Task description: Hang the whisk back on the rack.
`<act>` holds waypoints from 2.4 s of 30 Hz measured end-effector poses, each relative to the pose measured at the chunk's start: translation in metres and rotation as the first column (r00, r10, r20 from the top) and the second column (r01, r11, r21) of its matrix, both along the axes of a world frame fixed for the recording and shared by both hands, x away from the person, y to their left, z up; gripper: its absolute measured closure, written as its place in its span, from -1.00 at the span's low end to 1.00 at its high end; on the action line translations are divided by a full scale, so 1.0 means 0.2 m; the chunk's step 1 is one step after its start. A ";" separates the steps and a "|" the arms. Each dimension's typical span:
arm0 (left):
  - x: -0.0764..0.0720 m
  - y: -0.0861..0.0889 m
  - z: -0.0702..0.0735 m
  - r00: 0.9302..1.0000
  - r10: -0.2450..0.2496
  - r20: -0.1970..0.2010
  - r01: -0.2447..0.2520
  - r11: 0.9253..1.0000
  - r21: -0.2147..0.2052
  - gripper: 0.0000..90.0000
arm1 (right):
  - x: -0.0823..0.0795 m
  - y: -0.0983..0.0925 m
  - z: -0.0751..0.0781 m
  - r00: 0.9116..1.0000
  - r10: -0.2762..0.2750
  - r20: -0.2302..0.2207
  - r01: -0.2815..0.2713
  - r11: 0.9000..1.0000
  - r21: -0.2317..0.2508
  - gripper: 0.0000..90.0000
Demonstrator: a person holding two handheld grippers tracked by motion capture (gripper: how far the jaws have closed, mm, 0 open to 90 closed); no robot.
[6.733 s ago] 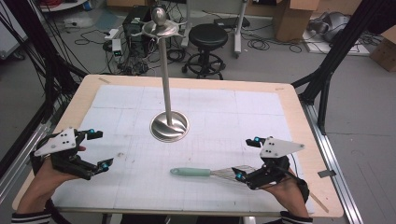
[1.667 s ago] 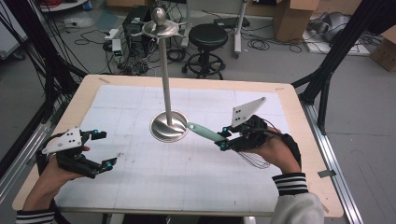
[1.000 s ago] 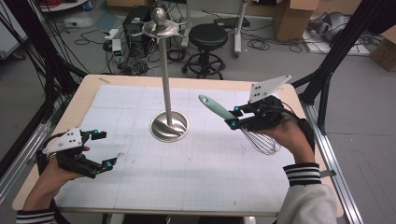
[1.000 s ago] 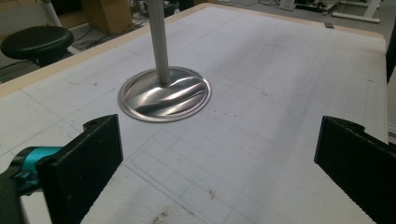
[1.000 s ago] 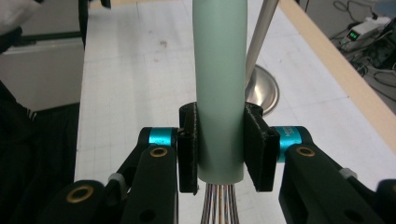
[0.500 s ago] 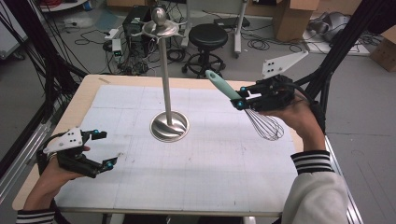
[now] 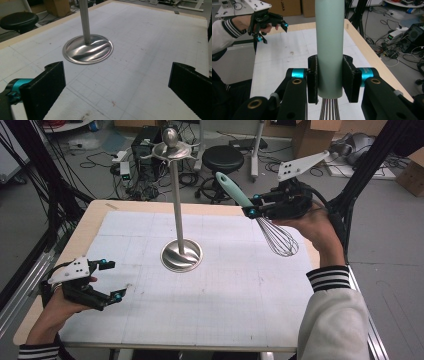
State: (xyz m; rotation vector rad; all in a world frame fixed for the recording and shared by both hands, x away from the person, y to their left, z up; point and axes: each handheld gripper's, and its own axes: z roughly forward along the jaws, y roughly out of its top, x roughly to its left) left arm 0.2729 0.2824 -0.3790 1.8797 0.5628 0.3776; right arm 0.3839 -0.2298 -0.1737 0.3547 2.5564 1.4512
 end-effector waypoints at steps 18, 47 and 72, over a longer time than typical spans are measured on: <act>0.00 0.00 0.00 1.000 -0.002 0.001 0.002 1.000 -0.008 -0.96 | 0.10 0.13 0.07 1.000 0.020 0.001 -0.020 0.999 0.030 0.54; -0.01 0.00 0.00 1.000 -0.007 0.005 0.007 1.000 -0.009 -0.96 | 0.18 0.22 0.05 0.999 0.036 -0.019 -0.035 0.999 0.028 0.54; -0.01 0.01 0.01 1.000 -0.009 0.006 0.009 1.000 -0.019 -0.96 | 0.24 0.35 -0.01 0.998 0.045 -0.042 -0.044 0.999 0.012 0.54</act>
